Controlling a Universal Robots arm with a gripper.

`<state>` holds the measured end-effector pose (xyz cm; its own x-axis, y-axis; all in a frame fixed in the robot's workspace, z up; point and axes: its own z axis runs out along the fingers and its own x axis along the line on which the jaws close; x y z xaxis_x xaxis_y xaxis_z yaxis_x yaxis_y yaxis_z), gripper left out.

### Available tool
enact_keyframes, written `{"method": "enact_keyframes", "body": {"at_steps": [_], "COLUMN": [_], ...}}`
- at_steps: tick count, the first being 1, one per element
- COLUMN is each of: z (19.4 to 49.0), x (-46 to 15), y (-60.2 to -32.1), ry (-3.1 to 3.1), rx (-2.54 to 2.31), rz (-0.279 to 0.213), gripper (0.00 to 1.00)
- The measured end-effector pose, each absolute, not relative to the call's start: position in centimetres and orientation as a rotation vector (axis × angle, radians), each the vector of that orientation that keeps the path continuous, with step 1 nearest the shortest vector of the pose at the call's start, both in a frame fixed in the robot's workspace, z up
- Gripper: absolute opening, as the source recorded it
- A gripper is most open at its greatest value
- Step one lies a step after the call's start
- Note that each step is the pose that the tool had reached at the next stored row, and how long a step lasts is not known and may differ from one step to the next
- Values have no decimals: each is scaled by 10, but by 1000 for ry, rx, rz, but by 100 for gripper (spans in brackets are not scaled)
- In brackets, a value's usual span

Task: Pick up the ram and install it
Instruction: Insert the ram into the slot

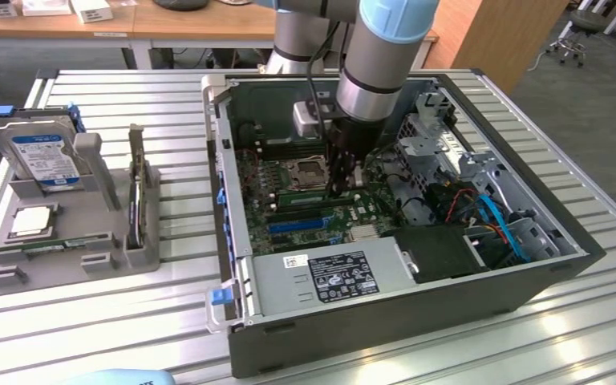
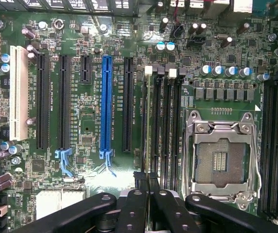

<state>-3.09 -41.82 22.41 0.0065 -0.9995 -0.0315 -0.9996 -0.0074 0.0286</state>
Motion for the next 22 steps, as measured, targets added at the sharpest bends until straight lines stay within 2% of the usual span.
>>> {"method": "enact_keyframes", "body": {"at_steps": [13, 14, 15, 16, 22], "z": [222, 222, 222, 222, 224], "x": [-31, -31, -31, -31, -31], "y": [-418, -418, -418, -418, -418], "ry": [2211, 2211, 2211, 2211, 2211], "rx": [-2228, -2228, -2228, -2228, -2228], "rz": [67, 67, 67, 67, 67], "gripper": [13, 18, 18, 25, 25]}}
